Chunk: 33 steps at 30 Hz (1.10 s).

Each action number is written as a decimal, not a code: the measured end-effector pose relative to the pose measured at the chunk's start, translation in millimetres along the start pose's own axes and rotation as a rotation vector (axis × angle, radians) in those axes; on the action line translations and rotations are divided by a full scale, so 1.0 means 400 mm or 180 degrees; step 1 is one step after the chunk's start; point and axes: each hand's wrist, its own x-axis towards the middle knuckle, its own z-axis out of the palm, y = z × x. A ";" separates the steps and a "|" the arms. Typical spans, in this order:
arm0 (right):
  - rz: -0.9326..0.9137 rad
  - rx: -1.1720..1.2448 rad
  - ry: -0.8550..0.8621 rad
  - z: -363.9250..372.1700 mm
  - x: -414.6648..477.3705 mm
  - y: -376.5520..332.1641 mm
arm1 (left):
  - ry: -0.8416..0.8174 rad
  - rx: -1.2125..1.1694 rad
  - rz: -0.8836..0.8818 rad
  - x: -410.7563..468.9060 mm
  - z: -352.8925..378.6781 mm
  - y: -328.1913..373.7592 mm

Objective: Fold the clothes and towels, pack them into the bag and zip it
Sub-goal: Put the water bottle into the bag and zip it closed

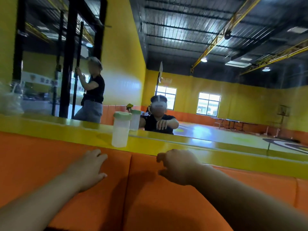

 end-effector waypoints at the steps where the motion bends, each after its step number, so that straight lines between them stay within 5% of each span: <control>1: 0.0045 0.0057 0.0097 0.001 0.035 -0.002 | 0.0088 0.0026 -0.0065 0.027 0.011 -0.012; 6: 0.0198 0.0523 0.0682 -0.016 0.196 -0.031 | 0.0105 -0.0039 -0.0079 0.122 0.066 -0.068; 12: 0.0111 0.0735 0.1233 -0.053 0.353 -0.078 | 0.0751 -0.0256 0.0118 0.163 0.086 -0.104; 19: 0.0066 0.1165 0.0786 -0.046 0.450 -0.093 | 0.0956 -0.0300 0.0078 0.185 0.081 -0.117; 27: 0.0285 0.1911 0.1393 -0.068 0.449 -0.084 | 0.0971 -0.0372 -0.0056 0.182 0.084 -0.113; 33: 0.0616 0.2011 0.0881 -0.081 0.388 -0.045 | 0.0762 -0.0504 -0.0030 0.167 0.072 -0.112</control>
